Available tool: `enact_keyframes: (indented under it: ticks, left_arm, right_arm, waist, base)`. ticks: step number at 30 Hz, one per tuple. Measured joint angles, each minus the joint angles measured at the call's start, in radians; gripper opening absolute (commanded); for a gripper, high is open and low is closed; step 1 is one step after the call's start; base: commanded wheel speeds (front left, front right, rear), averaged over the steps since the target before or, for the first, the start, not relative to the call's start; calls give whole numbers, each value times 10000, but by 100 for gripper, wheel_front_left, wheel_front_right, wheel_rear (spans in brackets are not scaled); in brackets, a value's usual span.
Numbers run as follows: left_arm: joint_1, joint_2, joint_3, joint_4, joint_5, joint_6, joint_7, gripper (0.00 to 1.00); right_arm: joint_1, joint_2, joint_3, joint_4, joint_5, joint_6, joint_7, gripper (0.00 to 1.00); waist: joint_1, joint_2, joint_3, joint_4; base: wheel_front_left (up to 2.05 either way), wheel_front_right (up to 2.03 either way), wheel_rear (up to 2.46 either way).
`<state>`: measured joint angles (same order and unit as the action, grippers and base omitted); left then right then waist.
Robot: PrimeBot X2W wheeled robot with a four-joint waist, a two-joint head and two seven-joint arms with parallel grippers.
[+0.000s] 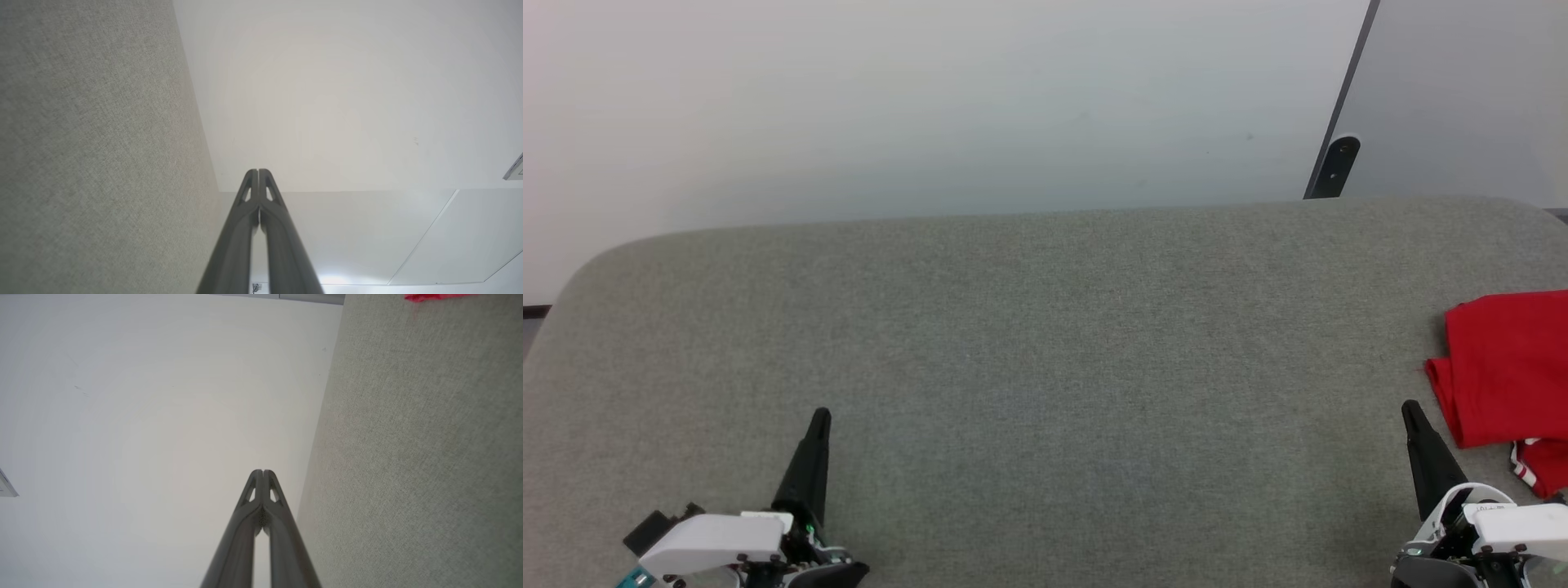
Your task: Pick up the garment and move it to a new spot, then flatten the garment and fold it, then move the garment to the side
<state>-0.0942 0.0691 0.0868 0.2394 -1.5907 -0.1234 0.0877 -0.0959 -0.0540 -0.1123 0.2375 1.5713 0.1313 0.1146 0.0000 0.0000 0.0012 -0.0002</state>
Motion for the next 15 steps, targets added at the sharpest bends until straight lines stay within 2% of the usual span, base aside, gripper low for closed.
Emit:
enact_keyframes:
  ticks: [6,15]
  left_arm:
    - [-94,-36,63,58,-374,-58,90,0]
    - [-97,-58,88,63,-378,-58,105,0]
  right_arm:
    - [-74,19,-27,92,372,0,-2,0]
    - [-119,25,-29,94,391,0,-2,0]
  waist:
    - [0,0,20,1]
    - [0,1,20,2]
  base:
    - [0,0,0]
    - [0,0,0]
